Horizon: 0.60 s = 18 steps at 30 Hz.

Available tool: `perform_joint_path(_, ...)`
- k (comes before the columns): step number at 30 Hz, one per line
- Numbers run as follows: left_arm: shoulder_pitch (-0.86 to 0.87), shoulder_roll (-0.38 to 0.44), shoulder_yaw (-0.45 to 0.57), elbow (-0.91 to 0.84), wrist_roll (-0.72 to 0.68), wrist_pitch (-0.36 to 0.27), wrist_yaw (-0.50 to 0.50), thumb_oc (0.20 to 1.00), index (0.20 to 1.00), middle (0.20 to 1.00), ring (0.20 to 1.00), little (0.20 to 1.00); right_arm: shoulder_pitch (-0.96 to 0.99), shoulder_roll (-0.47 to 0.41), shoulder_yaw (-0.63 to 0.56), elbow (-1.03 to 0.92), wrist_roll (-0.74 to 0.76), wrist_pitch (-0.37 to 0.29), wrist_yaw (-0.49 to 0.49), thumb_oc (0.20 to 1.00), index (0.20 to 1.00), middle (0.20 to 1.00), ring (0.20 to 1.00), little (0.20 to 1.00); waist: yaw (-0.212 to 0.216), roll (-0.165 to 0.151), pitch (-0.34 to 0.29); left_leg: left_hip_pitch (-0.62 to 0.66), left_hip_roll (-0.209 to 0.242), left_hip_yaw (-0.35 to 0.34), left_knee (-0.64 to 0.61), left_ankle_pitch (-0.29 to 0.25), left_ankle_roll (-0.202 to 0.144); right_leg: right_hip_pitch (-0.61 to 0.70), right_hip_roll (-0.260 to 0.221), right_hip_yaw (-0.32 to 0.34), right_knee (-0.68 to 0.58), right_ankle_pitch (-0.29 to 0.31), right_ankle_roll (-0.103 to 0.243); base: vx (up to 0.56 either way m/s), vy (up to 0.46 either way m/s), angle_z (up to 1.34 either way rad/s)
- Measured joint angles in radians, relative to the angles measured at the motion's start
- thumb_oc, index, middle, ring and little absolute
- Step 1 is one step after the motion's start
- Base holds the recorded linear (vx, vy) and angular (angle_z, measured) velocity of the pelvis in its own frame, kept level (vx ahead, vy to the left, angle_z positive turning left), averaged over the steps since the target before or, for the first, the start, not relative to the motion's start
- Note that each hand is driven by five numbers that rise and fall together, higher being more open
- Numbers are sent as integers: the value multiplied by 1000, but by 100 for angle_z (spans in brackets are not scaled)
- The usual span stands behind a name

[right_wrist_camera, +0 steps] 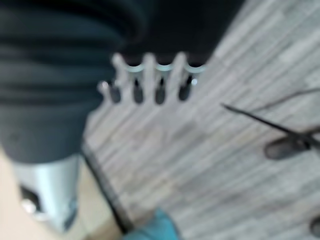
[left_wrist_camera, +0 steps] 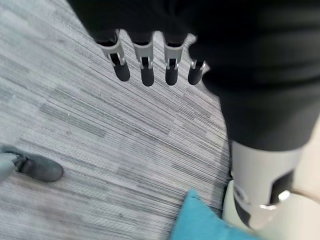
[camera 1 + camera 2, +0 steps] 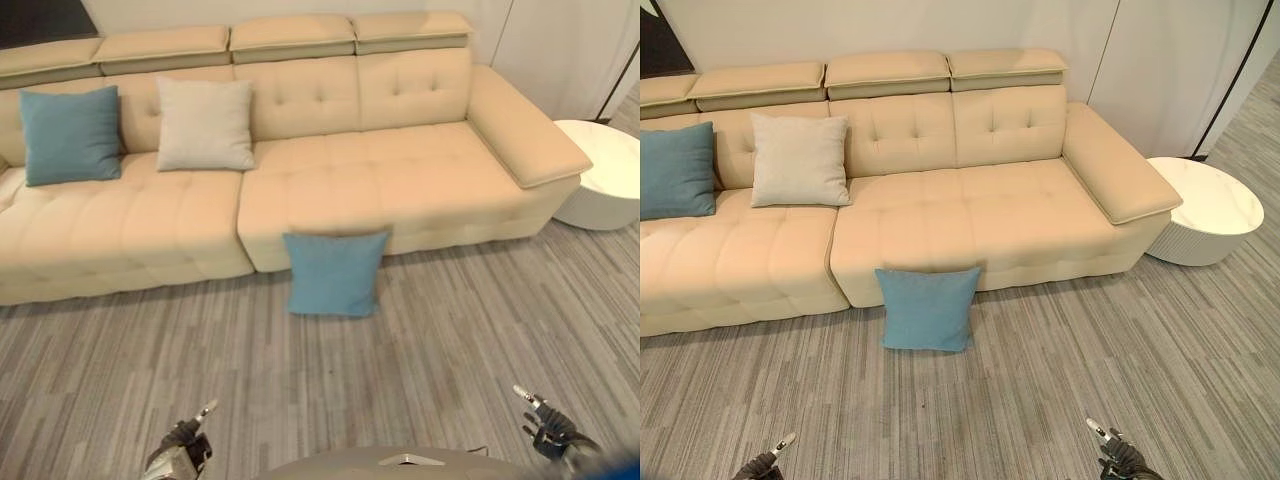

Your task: Pick up all the scattered cushions and arrange them neatly on the sofa.

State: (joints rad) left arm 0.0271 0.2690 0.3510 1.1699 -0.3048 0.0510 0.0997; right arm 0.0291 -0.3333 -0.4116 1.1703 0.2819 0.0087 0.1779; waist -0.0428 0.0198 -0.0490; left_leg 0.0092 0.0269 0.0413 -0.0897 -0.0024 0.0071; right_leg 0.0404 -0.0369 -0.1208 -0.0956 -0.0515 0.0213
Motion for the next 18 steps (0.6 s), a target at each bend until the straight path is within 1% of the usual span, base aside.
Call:
perform_joint_path(1, -5, -1, -10, 18, 8, -4, 19, 1000, 1000, 1000, 1000, 1000, -1, 1, 22, 29, 0, -2, -10, 1000, 1000, 1000, 1000, 1000, 1, -1, 0, 1, 0, 0, 0, 0, 0, 1, 0, 0, 0, 0, 0, 3, -56, 0)
perform_joint_path(4, -23, -7, -135, 122, 60, -18, 107, 1000, 1000, 1000, 1000, 1000, -2, 18, 87, 75, -2, -1, -27, 1000, 1000, 1000, 1000, 1000, -7, 7, 3, 1, 1, 4, 0, 0, 0, -1, 0, 1, 0, 0, 0, 18, -65, -3)
perform_joint_path(5, -20, -17, -152, 123, 64, -16, 111, 1000, 1000, 1000, 1000, 1000, 1, 21, 90, 76, -2, 0, -26, 1000, 1000, 1000, 1000, 1000, -7, 9, 4, 2, 0, 5, 0, 0, 0, -1, 0, 2, 0, 0, 0, 34, -58, -4)
perform_joint_path(7, -16, -48, -164, 130, 66, -20, 115, 1000, 1000, 1000, 1000, 1000, 11, 38, 19, 81, 7, -4, -24, 1000, 1000, 1000, 1000, 1000, -19, 16, 4, 3, 1, 8, 0, -3, -2, -1, 1, 11, 0, 0, 0, 30, -50, -8)
perform_joint_path(8, -15, -79, -184, 147, 69, -17, 117, 1000, 1000, 1000, 1000, 1000, 13, 45, -7, 86, 10, -6, -25, 1000, 1000, 1000, 1000, 1000, -25, 20, 3, 7, 3, 14, 0, -7, -2, -1, 2, 20, 0, 0, -1, 42, -65, -18)
perform_joint_path(9, -12, -112, -196, 156, 84, -19, 119, 1000, 1000, 1000, 1000, 1000, 13, 45, -9, 103, 11, -11, -28, 1000, 1000, 1000, 1000, 1000, -28, 24, 3, 9, 4, 21, 0, -8, -3, -3, 3, 22, 0, -1, -1, 49, -67, -18)
perform_joint_path(10, -22, -126, -205, 160, 86, -18, 119, 1000, 1000, 1000, 1000, 1000, 17, 47, -2, 115, 10, -11, -32, 1000, 1000, 1000, 1000, 1000, -39, 25, 3, 9, 5, 22, 0, -8, -3, -4, 4, 23, 0, -1, -1, 45, -66, -8)
perform_joint_path(11, -24, -137, -260, 162, 100, -17, 124, 1000, 1000, 1000, 1000, 1000, 22, 48, 21, 116, 9, -13, -35, 1000, 1000, 1000, 1000, 1000, -51, 27, 4, 9, 7, 25, 0, -9, -3, -5, 6, 23, 0, -2, -2, 49, -71, -7)
perform_joint_path(13, -32, -138, -430, 151, 166, -16, 142, 1000, 1000, 1000, 1000, 1000, 27, 43, 84, 114, 6, -17, -35, 1000, 1000, 1000, 1000, 1000, -62, 36, 8, 8, 9, 37, 0, -9, -3, -11, 7, 33, 0, -3, -4, 51, -56, -15)
perform_joint_path(14, -37, -146, -470, 139, 195, -18, 142, 1000, 1000, 1000, 1000, 1000, 34, 41, 82, 113, 6, -17, -35, 1000, 1000, 1000, 1000, 1000, -65, 40, 10, 7, 9, 39, 0, -9, -3, -12, 7, 35, 0, -3, -5, 69, -60, -10)
perform_joint_path(15, -37, -149, -475, 121, 213, -18, 142, 1000, 1000, 1000, 1000, 1000, 46, 39, 72, 113, 6, -17, -34, 1000, 1000, 1000, 1000, 1000, -65, 40, 11, 7, 10, 39, 0, -9, -3, -12, 8, 35, 0, -3, -5, 71, -57, 0)
perform_joint_path(16, -33, -145, -459, 85, 219, -19, 143, 1000, 1000, 1000, 1000, 1000, 66, 35, 36, 113, 7, -17, -34, 1000, 1000, 1000, 1000, 1000, -65, 41, 10, 9, 12, 37, 0, -10, -4, -9, 10, 35, 0, -3, -5, 42, -56, 6)
perform_joint_path(18, -36, -143, -397, 58, 218, -23, 147, 1000, 1000, 1000, 1000, 1000, 97, 20, -42, 114, 11, -17, -39, 1000, 1000, 1000, 1000, 1000, -59, 47, 13, 8, 15, 31, 6, -10, -6, -2, 14, 29, 1, -5, -8, -33, -65, 12)
